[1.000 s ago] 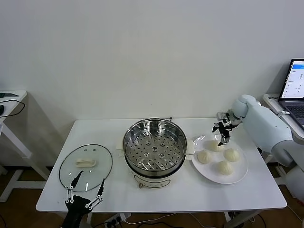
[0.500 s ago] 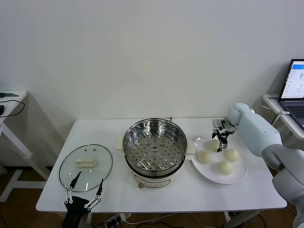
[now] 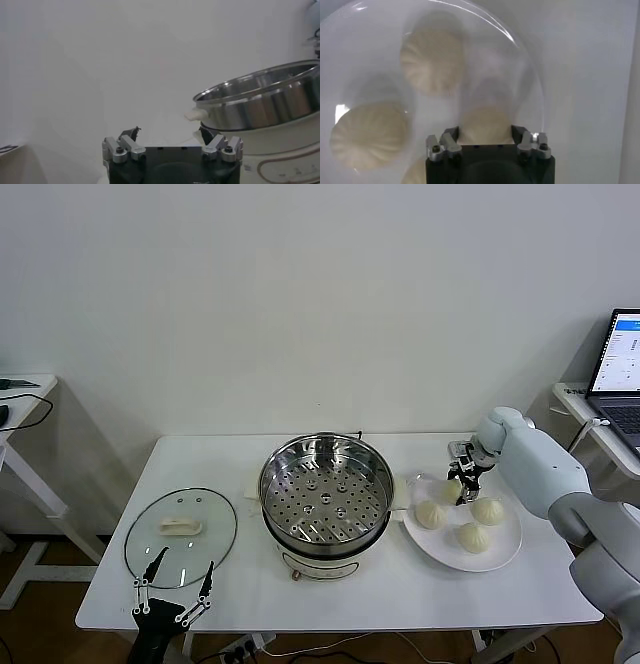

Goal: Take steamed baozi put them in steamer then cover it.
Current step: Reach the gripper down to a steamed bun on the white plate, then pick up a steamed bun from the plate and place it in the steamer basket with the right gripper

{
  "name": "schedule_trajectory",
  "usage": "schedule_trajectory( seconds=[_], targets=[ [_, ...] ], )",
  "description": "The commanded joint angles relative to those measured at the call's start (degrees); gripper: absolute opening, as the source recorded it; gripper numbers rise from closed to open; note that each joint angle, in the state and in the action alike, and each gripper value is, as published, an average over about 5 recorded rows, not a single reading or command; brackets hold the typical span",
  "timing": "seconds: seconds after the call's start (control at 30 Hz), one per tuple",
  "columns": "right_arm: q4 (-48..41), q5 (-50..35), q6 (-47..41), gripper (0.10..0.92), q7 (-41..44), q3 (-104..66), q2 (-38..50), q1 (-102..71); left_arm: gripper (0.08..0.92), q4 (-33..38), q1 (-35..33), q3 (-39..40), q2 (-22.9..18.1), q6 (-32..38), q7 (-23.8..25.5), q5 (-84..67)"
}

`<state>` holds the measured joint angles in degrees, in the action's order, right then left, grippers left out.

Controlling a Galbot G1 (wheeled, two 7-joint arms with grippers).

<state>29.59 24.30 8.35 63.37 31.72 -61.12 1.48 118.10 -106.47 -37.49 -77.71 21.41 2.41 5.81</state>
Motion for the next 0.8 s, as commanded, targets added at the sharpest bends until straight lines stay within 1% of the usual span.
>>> schedule_trajectory(
  seconds=[0.03,0.13,0.23,0.3,0.4,0.57,0.67,0.8],
  targets=[
    [1.21,0.3,0.06,0.617,-1.17,-0.24,0.06,-0.19,0.823,0.04,-0.02,-0.01,-0.04,-0.08,-0.06,-0.03],
    [4.86,-1.75,0.15,0.612,-1.32,0.86,1.95,0.36,0.823,0.29,0.01,0.01,-0.08,-0.17,-0.13,-0.03],
    [11.82,-4.59,1.51,0.615,-0.8,2.58,5.39,1.9,0.823,0.58,0.15,0.04,-0.02,-0.35,-0.17,-0.05],
    [17.51,-5.48,5.31,0.618,0.04,3.36,7.71,4.07,0.823,0.75,0.23,0.09,0.03,-0.46,-0.18,-0.05],
    [24.28,-5.38,13.76,0.628,1.34,4.35,9.59,8.69,0.823,0.98,0.28,0.24,0.09,-0.6,-0.18,0.0],
    [35.19,-6.09,25.93,0.653,2.6,9.54,9.63,18.88,0.823,1.48,0.22,0.43,0.05,-0.68,-0.21,0.08],
    [41.58,-7.77,30.49,0.66,3.3,14.05,8.17,24.04,0.823,1.65,0.12,0.44,-0.01,-0.59,-0.24,0.1],
    [48.89,-10.36,33.22,0.661,4.04,19.06,5.38,28.38,0.823,1.81,0.02,0.49,-0.13,-0.5,-0.29,0.17]
  ],
)
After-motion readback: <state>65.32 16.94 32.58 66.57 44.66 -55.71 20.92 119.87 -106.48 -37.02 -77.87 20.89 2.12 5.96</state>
